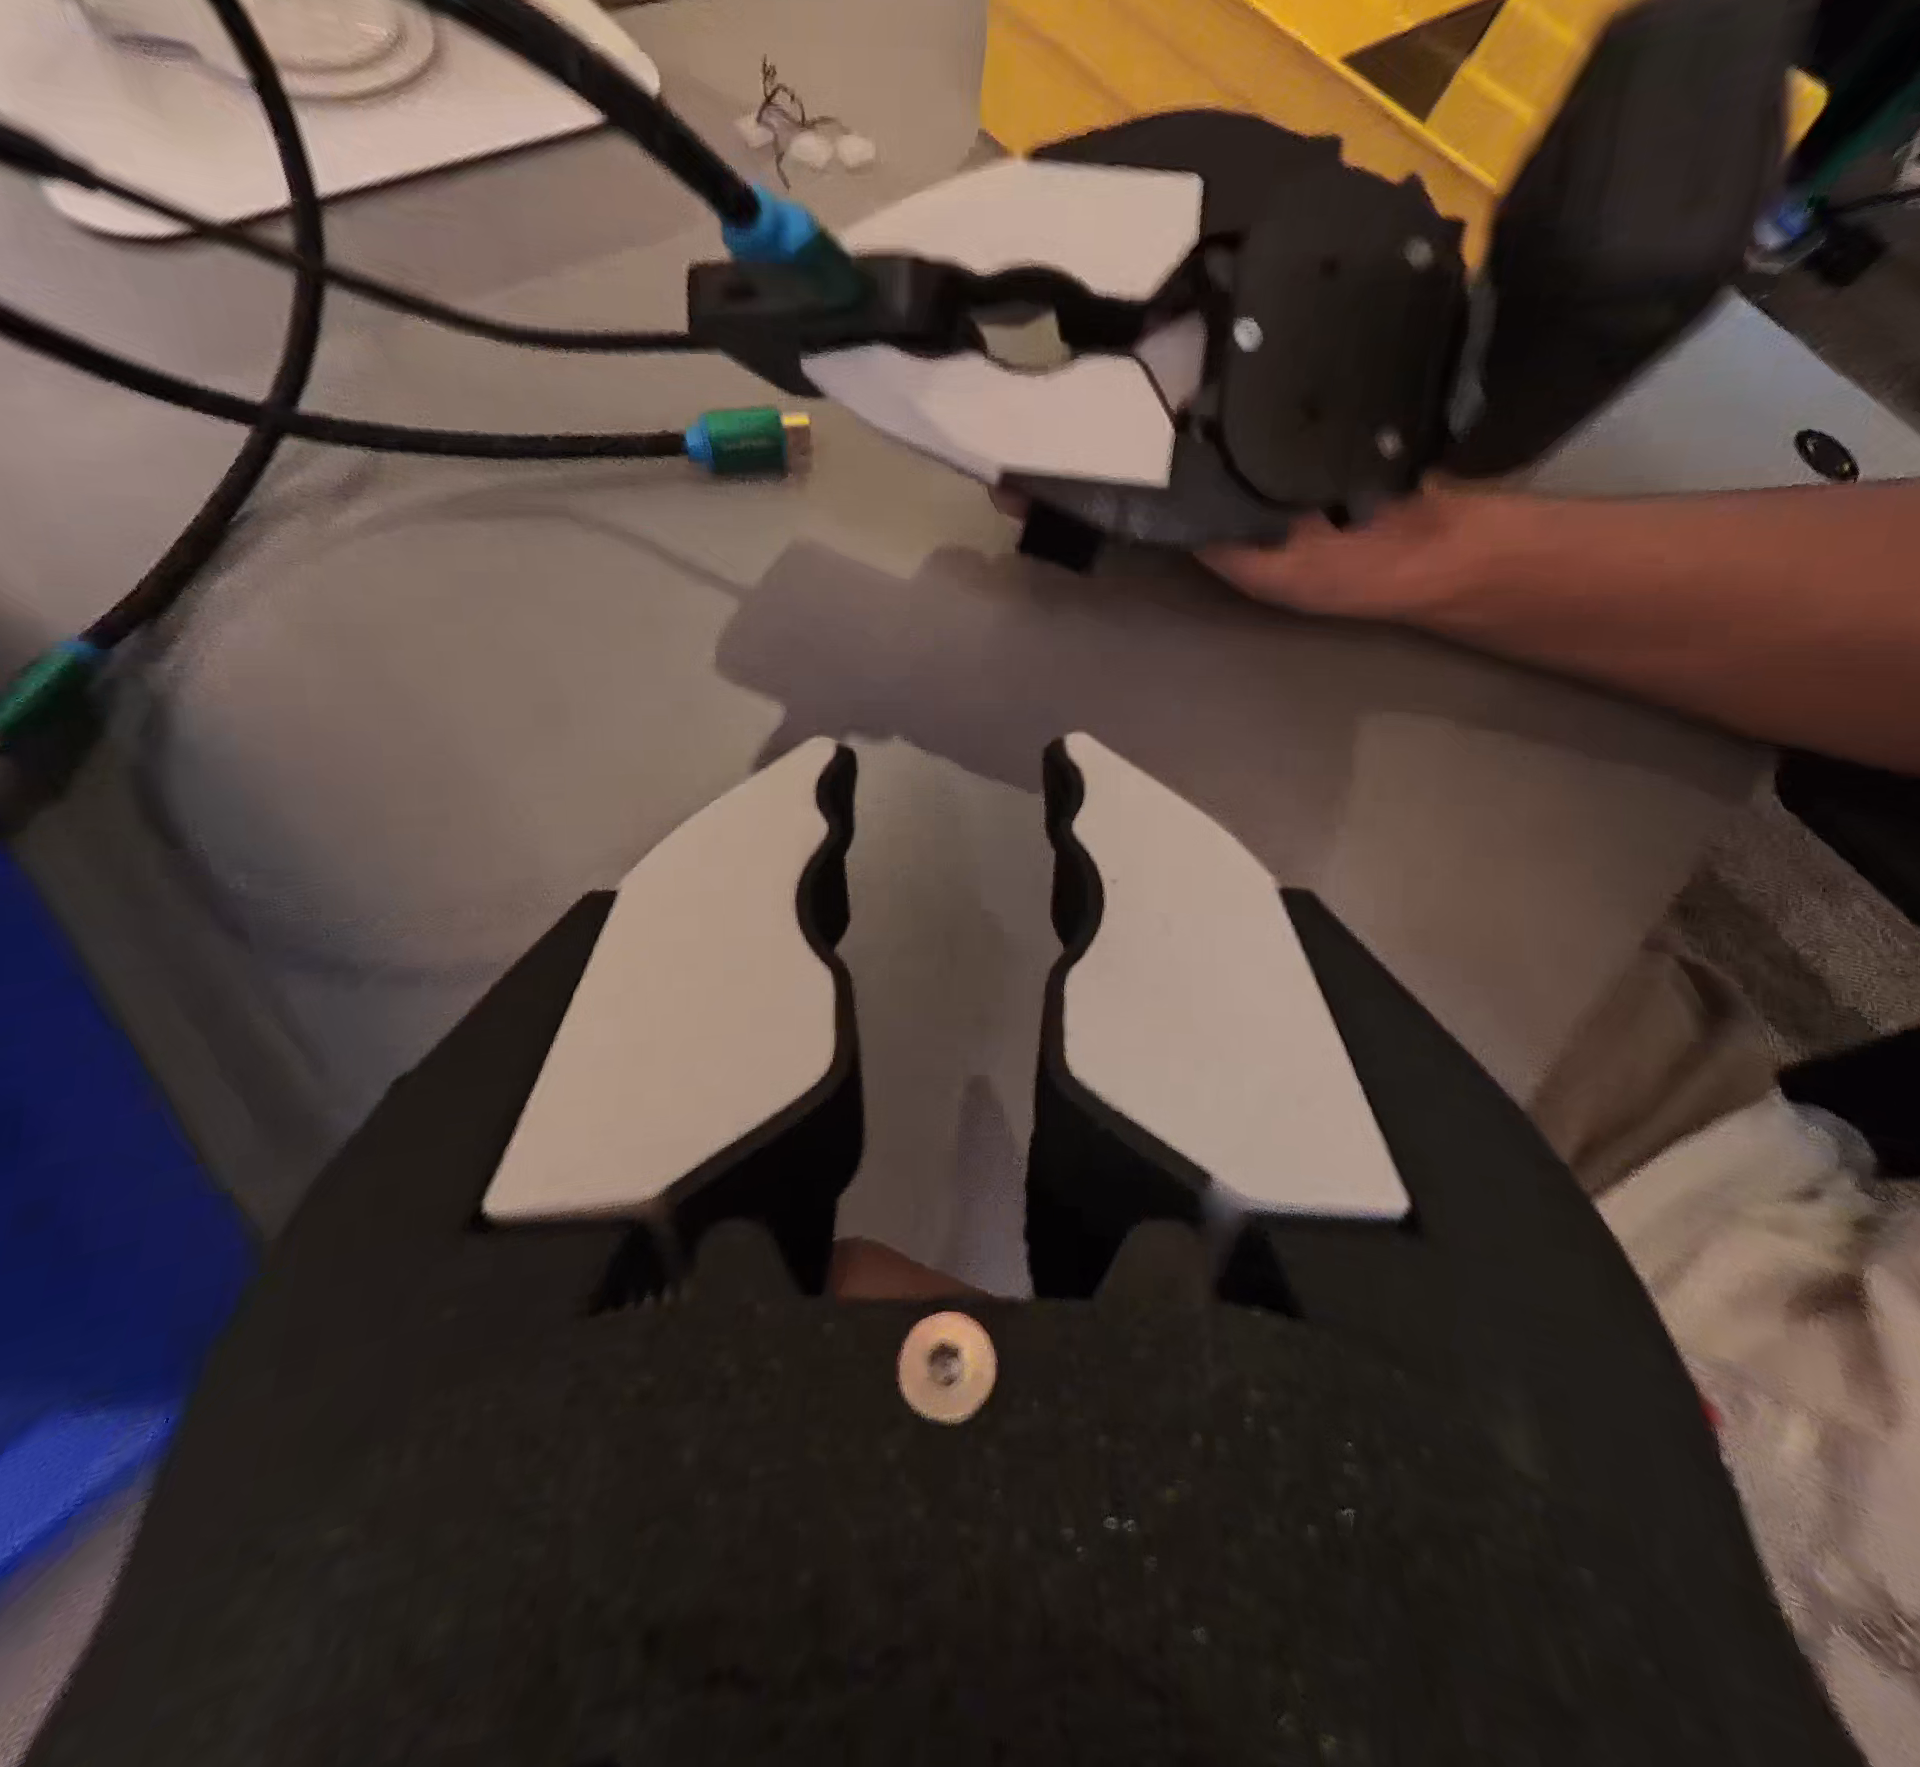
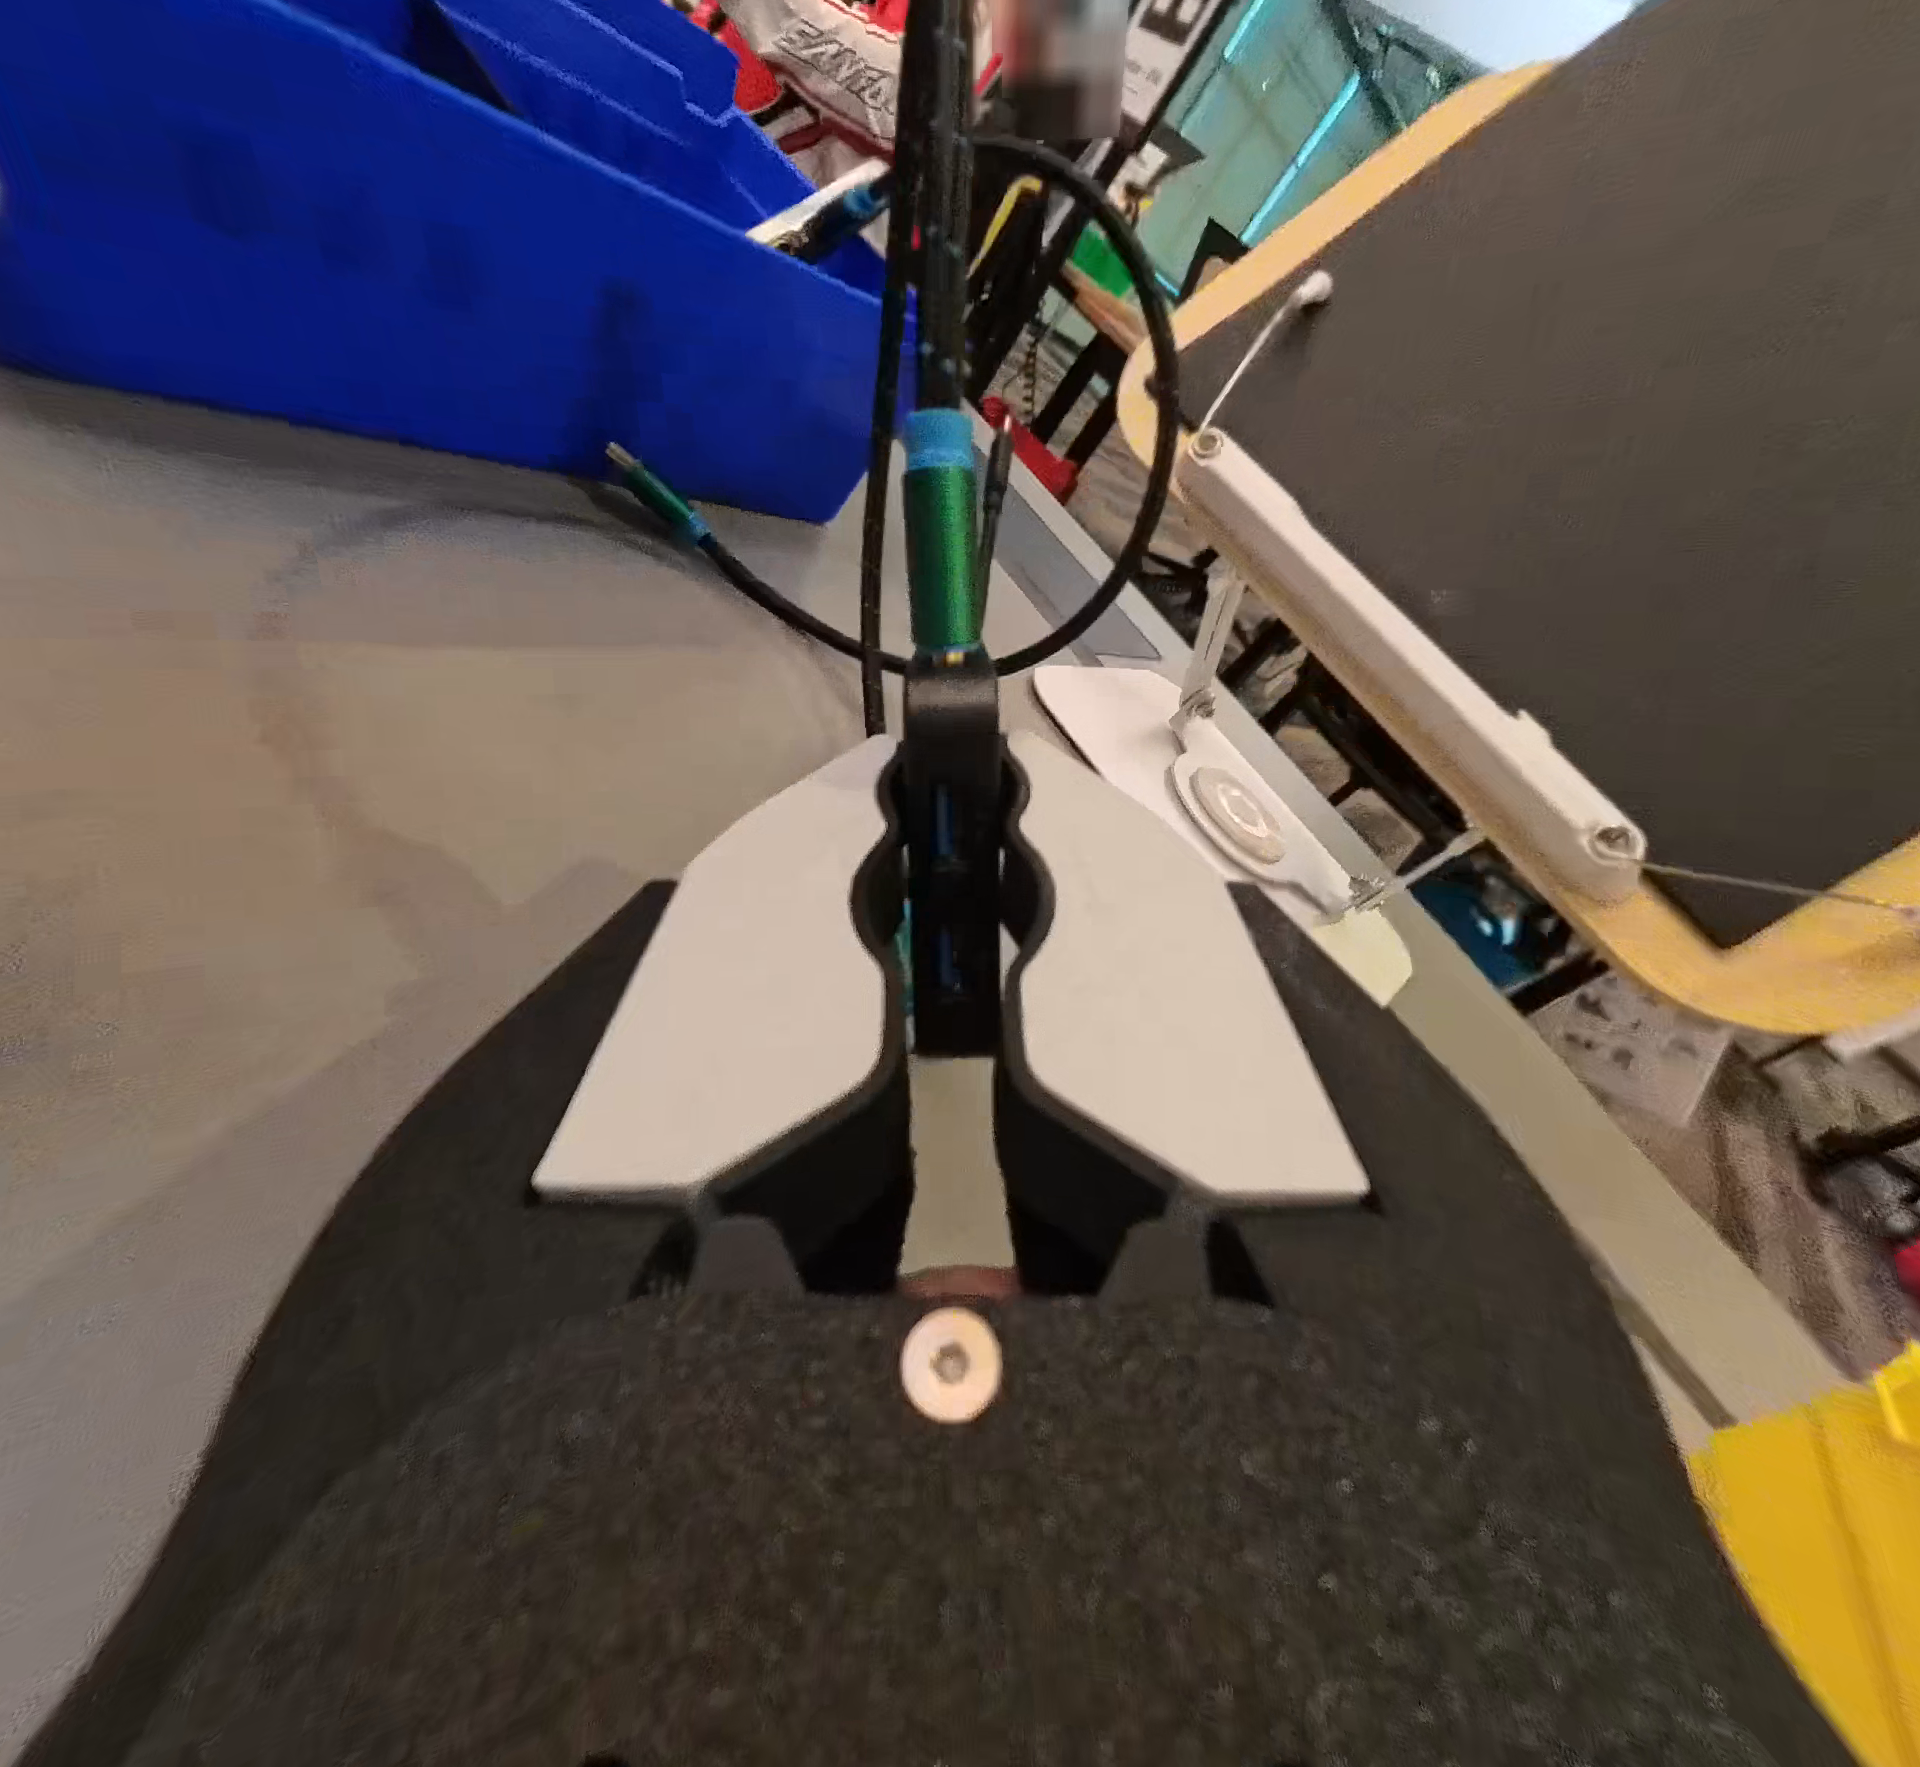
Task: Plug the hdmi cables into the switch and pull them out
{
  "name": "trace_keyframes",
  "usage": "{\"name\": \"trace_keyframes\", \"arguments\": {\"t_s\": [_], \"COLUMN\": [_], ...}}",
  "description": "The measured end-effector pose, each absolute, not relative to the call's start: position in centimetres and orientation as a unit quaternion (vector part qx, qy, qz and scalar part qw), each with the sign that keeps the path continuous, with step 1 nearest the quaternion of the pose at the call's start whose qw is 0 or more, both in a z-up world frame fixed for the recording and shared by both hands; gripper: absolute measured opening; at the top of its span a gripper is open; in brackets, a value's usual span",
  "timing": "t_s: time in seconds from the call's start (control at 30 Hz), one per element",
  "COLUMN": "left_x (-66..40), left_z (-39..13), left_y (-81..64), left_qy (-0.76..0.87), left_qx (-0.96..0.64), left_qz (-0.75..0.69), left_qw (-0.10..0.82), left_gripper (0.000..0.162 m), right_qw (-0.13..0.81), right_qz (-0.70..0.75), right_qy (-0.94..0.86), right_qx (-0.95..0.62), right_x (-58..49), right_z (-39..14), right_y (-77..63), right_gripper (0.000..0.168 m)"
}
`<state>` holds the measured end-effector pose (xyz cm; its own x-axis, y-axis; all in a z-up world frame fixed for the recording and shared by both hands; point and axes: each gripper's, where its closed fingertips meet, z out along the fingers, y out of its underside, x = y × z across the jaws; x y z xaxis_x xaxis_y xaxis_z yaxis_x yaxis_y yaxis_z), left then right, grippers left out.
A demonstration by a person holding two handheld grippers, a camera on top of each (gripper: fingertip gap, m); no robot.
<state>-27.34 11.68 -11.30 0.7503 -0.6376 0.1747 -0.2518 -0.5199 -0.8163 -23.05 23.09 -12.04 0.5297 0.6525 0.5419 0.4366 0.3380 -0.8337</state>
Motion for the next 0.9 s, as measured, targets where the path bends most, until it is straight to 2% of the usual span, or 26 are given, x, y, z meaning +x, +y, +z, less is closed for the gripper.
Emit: {"name": "trace_keyframes", "arguments": {"t_s": [0.17,0.3,0.4,0.57,0.9], "left_x": [-26.2,-24.5,-24.4,-24.7,-24.3], "left_z": [-13.4,-11.4,-12.1,-13.4,-14.6], "left_y": [16.0,16.6,16.7,17.0,17.7], "left_qy": [0.246,0.278,0.298,0.298,0.3], "left_qx": [-0.82,-0.782,-0.787,-0.804,-0.811], "left_qz": [-0.253,-0.3,-0.281,-0.265,-0.195], "left_qw": [0.45,0.471,0.461,0.441,0.462], "left_gripper": [0.042,0.038,0.022,0.022,0.022], "right_qw": [0.686,0.662,0.66,0.64,0.635], "right_qz": [0.04,0.042,0.043,0.034,0.01], "right_qy": [-0.558,-0.604,-0.608,-0.625,-0.621], "right_qx": [-0.465,-0.441,-0.439,-0.445,-0.46], "right_x": [-23.6,-24.5,-24.6,-24.8,-25.0], "right_z": [-12.1,-13.4,-13.6,-14.7,-15.3], "right_y": [19.5,18.5,18.5,18.8,18.9], "right_gripper": [0.013,0.013,0.013,0.013,0.014]}}
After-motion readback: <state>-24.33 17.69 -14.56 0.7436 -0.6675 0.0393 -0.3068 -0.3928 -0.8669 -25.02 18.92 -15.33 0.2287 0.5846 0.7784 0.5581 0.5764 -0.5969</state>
